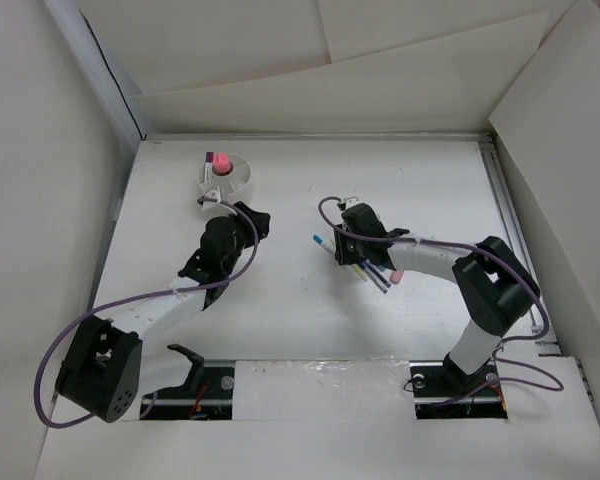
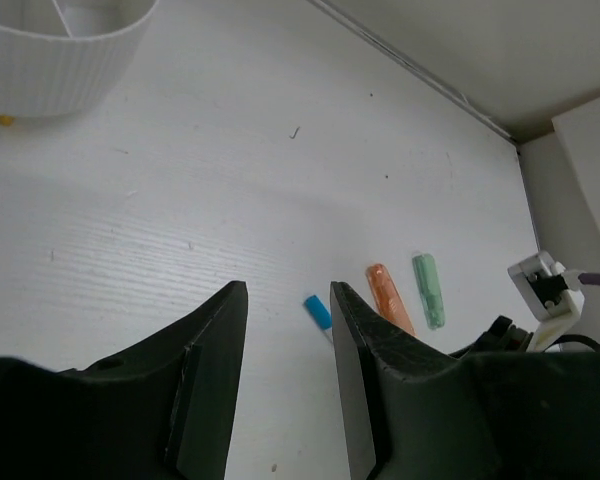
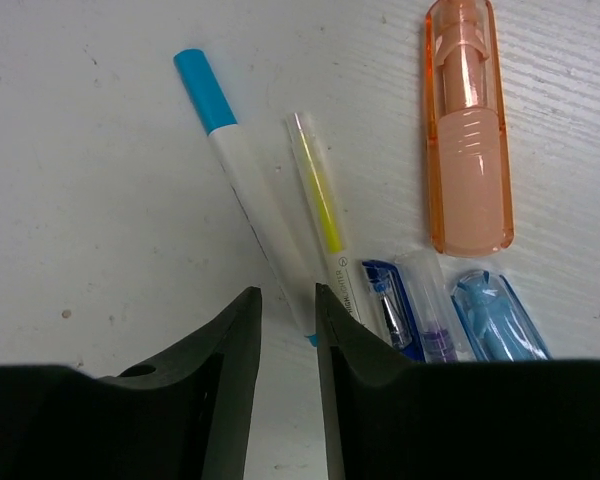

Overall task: Sort the stationery into containers
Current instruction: Pick up the pen from the center of the board.

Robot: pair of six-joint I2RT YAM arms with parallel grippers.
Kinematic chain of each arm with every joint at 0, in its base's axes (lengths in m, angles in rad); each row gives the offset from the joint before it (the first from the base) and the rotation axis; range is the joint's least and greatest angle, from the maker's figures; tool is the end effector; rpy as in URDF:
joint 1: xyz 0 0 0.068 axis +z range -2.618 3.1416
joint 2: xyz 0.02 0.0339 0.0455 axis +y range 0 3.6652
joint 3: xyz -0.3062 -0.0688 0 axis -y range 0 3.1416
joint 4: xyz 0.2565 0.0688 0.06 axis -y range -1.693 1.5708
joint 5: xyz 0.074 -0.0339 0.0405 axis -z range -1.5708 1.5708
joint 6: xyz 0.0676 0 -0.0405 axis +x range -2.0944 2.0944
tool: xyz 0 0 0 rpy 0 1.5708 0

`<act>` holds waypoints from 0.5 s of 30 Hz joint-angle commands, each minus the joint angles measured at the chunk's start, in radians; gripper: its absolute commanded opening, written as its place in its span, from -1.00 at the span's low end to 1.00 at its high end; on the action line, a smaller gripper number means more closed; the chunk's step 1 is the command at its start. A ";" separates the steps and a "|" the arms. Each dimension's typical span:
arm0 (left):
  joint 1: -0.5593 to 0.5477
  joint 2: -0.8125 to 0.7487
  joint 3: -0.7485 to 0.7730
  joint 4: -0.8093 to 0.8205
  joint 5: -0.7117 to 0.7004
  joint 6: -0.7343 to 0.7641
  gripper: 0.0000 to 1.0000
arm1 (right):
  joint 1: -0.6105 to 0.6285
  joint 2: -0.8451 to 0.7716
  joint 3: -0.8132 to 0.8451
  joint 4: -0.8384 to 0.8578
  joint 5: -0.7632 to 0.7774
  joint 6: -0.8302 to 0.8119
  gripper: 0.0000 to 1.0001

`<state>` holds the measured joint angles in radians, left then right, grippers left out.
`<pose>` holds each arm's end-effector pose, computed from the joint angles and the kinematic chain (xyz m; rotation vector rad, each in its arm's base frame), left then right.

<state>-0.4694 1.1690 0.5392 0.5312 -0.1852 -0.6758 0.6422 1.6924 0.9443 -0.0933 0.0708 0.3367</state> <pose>0.2577 -0.1168 0.2789 -0.3195 1.6874 -0.7065 0.3073 0.2239 0.1815 -0.3389 2.4184 0.3620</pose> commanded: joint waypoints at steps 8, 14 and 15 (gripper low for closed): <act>0.000 0.008 -0.045 0.036 0.084 -0.030 -0.30 | -0.001 0.029 0.059 0.006 -0.028 0.001 -0.42; 0.000 0.050 -0.027 0.046 0.116 -0.030 -0.30 | -0.001 0.052 0.068 -0.003 -0.028 0.001 -0.18; 0.000 0.050 -0.027 0.046 0.116 -0.030 -0.30 | -0.001 0.062 0.068 -0.003 -0.028 0.001 -0.18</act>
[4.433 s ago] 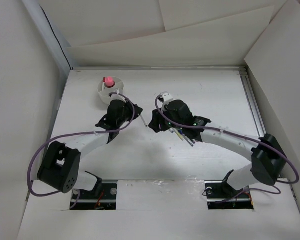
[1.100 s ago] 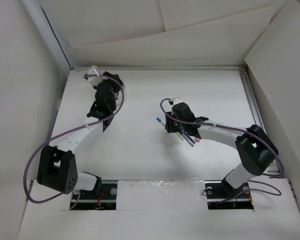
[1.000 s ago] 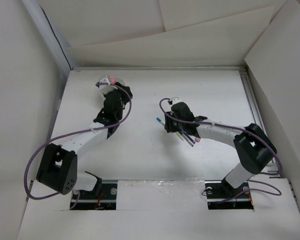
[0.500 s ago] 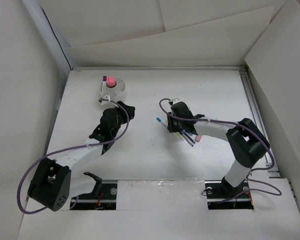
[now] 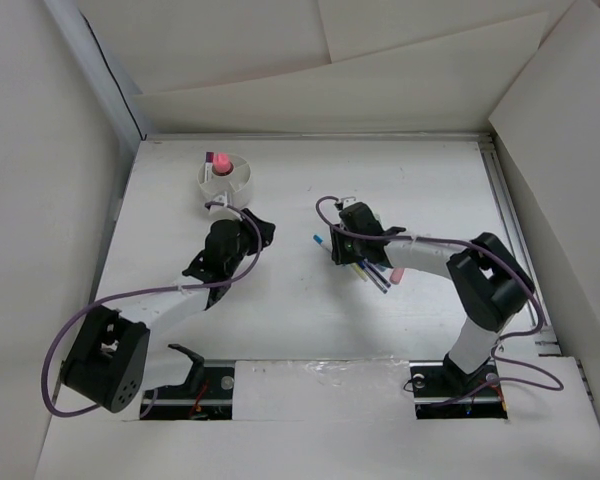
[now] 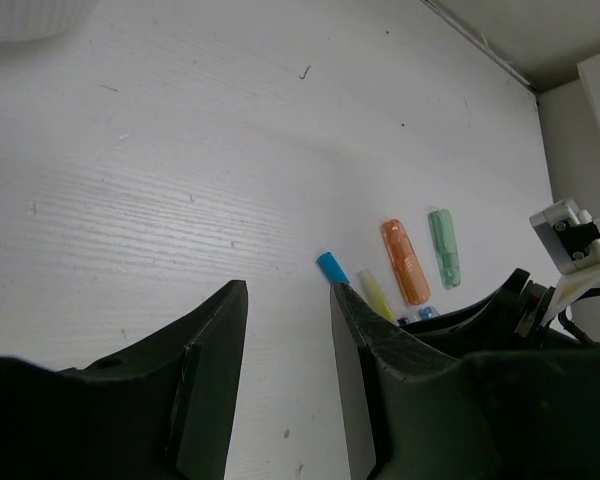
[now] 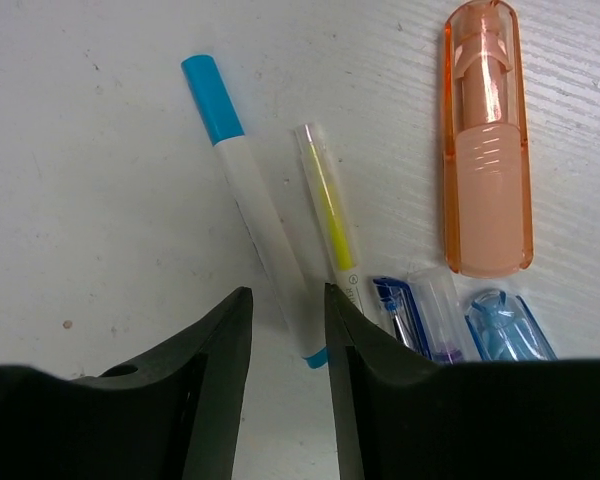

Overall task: Sort the stationery into containers
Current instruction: Pick up the pen from the center of the board.

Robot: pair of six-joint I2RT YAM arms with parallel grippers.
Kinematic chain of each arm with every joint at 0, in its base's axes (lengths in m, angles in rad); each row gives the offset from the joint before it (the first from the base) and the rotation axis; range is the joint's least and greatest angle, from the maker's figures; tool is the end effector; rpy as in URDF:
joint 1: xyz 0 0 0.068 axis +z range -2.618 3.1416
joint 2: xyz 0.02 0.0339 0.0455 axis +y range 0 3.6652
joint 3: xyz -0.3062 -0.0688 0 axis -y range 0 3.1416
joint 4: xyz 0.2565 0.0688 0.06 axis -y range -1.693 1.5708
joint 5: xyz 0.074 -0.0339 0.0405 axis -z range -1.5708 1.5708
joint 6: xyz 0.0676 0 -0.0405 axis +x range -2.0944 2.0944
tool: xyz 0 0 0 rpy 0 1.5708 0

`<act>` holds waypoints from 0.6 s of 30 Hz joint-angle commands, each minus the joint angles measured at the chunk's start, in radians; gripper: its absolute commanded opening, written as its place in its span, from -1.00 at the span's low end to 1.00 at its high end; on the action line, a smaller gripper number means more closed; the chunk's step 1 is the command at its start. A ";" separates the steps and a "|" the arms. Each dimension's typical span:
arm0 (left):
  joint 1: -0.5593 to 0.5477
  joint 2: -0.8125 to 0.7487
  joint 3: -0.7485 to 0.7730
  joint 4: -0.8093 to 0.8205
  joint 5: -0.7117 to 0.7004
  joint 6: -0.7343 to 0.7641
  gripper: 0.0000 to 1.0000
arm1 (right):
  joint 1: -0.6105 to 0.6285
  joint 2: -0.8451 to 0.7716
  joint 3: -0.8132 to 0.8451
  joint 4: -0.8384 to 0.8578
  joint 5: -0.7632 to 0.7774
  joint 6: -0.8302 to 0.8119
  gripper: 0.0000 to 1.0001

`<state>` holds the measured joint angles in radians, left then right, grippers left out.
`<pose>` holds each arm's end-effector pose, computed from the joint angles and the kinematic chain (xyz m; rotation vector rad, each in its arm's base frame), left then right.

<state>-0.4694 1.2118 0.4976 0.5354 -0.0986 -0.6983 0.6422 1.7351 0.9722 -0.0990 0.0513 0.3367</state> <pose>0.2568 -0.1228 0.2524 -0.2809 1.7900 -0.7592 0.3136 0.2303 0.1743 -0.3522 2.4420 0.3734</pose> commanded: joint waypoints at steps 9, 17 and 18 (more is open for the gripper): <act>0.000 0.017 0.045 0.041 0.079 -0.017 -0.25 | 0.017 0.049 0.059 -0.007 -0.017 -0.008 -0.31; 0.000 0.008 0.064 0.008 0.111 -0.027 -0.16 | 0.027 0.058 0.068 -0.007 -0.027 -0.018 -0.82; 0.000 0.008 0.064 0.008 0.111 -0.027 -0.16 | 0.027 0.049 0.068 -0.007 -0.027 -0.018 -0.85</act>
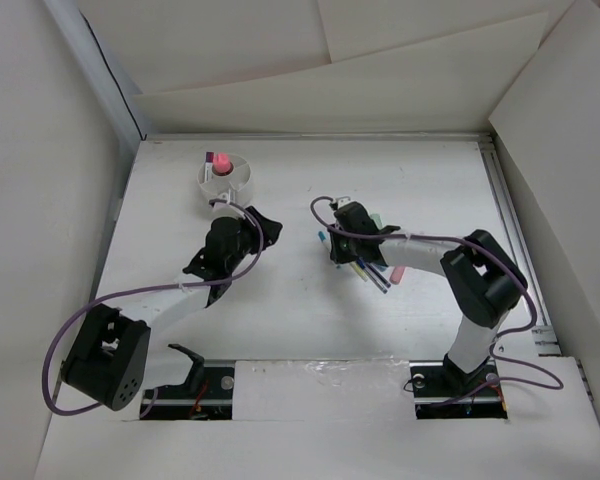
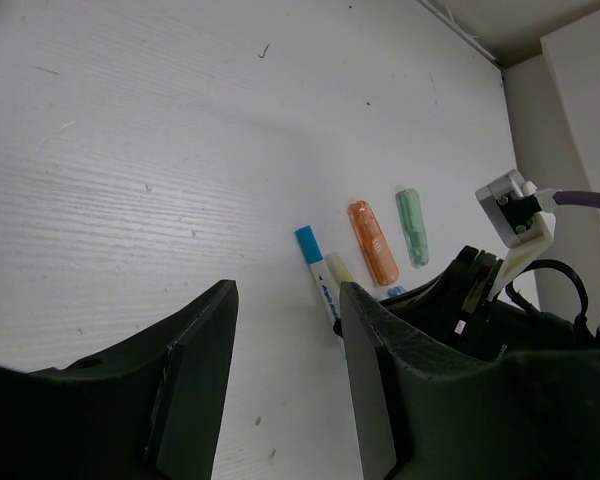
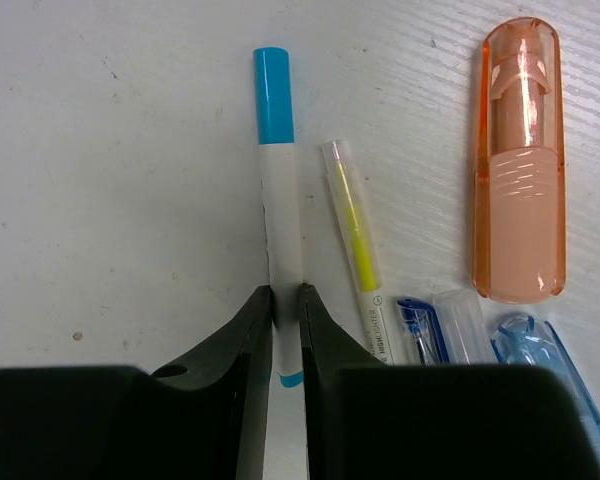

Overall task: Sort the stationery into containers
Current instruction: Pick up the pen from the center of the board.

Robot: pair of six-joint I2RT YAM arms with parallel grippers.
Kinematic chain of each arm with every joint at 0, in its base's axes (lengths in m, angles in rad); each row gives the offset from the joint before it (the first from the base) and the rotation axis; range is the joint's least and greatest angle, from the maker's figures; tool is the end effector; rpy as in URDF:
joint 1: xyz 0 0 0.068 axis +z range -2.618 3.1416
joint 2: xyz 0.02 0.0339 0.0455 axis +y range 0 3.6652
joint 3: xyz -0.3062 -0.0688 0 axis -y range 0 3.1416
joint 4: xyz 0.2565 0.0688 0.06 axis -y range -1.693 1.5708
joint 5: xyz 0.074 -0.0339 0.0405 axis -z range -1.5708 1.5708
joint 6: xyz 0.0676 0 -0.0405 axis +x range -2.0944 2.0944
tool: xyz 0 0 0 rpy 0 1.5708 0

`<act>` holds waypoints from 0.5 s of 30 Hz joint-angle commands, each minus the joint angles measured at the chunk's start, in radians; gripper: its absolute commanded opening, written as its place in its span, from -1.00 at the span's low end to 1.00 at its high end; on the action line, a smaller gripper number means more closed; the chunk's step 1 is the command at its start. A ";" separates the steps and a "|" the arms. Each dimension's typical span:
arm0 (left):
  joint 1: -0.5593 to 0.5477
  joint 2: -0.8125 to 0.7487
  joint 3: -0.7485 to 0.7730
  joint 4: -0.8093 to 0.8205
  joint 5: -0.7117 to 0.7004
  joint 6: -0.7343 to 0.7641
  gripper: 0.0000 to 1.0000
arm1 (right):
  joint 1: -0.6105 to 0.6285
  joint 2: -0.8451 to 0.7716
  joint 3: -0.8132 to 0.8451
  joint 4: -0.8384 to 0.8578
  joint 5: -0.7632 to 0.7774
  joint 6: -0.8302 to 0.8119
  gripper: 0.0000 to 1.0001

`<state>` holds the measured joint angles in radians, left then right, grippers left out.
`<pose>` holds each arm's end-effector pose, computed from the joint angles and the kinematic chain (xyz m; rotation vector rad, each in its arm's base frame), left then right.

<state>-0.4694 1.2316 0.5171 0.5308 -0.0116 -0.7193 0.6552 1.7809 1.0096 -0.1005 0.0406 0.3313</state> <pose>0.2594 -0.1307 0.2536 -0.2373 1.8187 -0.8450 0.3194 0.2420 0.1688 -0.3818 2.4509 0.3837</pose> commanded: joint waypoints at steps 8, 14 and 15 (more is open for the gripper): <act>0.000 0.015 0.054 0.012 0.107 -0.025 -0.09 | 0.035 -0.095 -0.005 0.053 -0.063 -0.021 -0.94; 0.000 0.106 0.130 0.012 0.219 -0.043 0.11 | 0.035 -0.155 -0.037 0.093 -0.097 -0.031 -0.97; 0.000 0.132 0.130 0.012 0.229 -0.043 0.11 | 0.035 -0.167 -0.046 0.093 -0.106 -0.031 -0.97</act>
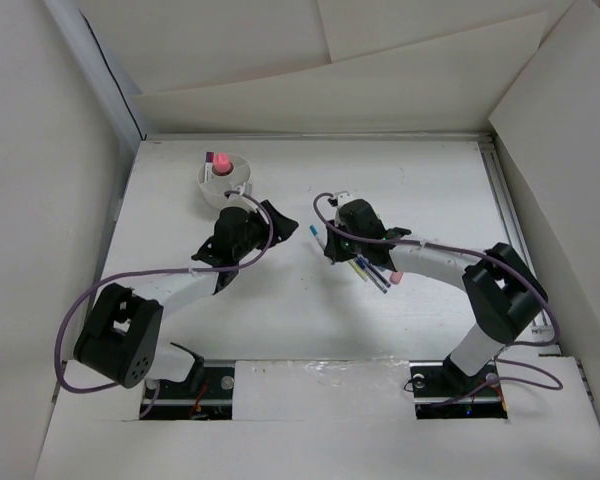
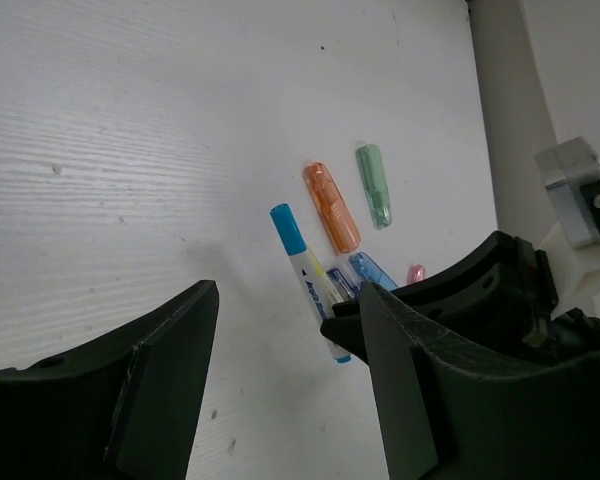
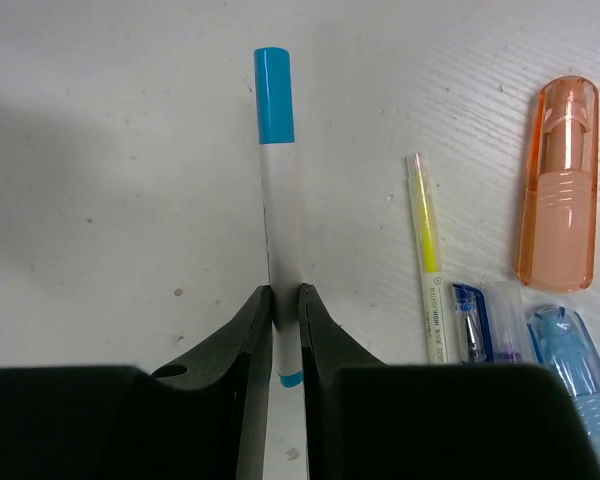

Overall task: Sort the stationery into containers
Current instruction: Pick up the pen from the center of the board.

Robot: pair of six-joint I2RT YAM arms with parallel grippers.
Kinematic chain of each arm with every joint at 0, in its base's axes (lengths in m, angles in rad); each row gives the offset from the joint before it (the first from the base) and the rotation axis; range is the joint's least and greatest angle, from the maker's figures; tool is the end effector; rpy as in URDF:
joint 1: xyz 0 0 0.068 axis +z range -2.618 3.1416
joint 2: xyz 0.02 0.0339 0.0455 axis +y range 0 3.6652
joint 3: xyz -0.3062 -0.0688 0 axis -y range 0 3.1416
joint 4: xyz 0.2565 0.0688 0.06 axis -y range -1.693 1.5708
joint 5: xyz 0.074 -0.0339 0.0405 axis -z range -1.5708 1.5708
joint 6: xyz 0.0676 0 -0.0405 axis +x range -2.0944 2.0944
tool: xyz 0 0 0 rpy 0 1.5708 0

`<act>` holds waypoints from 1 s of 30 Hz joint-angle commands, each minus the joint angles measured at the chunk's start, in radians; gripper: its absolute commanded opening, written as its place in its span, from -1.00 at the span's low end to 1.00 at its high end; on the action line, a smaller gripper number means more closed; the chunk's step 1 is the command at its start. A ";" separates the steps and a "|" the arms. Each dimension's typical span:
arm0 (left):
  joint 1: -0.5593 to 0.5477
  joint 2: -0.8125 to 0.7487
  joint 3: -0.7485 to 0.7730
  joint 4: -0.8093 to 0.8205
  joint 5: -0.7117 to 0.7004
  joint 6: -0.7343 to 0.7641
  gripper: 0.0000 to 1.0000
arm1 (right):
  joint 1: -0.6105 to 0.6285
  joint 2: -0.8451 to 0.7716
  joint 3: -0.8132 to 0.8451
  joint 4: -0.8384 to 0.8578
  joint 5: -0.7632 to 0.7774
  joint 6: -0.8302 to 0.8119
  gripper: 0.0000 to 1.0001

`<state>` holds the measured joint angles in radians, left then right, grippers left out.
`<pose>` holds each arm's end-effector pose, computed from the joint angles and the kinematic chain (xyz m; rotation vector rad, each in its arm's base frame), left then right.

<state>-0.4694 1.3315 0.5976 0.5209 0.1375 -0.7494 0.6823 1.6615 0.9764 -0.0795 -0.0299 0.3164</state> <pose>0.2775 -0.1511 0.2539 -0.1599 1.8878 -0.9804 0.2987 0.2453 0.2046 -0.4510 2.3538 0.5208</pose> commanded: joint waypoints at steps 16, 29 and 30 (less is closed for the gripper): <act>-0.089 0.244 0.182 0.047 0.097 -0.024 0.13 | 0.008 -0.098 -0.041 0.110 -0.108 -0.016 -0.97; -0.120 0.314 0.232 0.047 0.068 -0.024 -0.59 | 0.008 -0.128 -0.059 0.129 -0.127 -0.016 -0.97; -0.120 0.314 0.232 0.047 0.068 -0.024 -0.67 | 0.008 -0.128 -0.059 0.129 -0.127 -0.016 -0.97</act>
<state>-0.5850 1.6562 0.7914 0.5381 0.2123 -0.7788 0.6823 1.5692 0.9260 -0.0135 -0.1398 0.3096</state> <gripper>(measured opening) 0.208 0.187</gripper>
